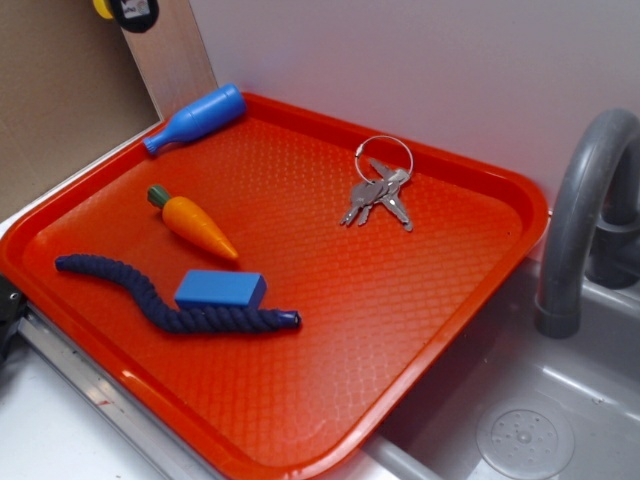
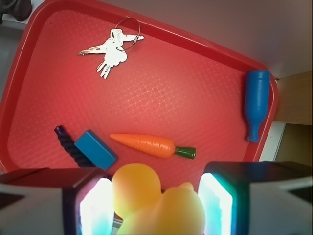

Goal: Grab the yellow duck.

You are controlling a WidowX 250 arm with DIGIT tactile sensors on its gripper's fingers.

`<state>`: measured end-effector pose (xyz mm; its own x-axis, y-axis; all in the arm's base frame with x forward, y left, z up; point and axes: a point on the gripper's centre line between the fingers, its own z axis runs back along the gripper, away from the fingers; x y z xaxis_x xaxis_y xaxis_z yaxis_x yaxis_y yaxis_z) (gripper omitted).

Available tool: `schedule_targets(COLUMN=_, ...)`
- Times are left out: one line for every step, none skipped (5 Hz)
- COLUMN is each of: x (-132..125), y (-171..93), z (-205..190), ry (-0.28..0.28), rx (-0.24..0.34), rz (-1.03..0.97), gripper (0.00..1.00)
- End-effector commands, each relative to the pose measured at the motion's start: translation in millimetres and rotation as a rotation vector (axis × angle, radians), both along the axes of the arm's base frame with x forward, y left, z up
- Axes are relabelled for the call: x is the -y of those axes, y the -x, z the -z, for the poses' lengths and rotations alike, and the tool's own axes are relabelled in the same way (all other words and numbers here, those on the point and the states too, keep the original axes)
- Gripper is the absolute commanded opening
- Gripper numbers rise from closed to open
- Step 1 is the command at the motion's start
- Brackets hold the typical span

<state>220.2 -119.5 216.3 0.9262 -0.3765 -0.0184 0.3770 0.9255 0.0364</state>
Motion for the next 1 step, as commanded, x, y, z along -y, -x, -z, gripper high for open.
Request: schedule_targets(x=12.3, y=42.5, z=-19.7, ry=0.028, rx=0.049, rz=-0.028, gripper=0.0)
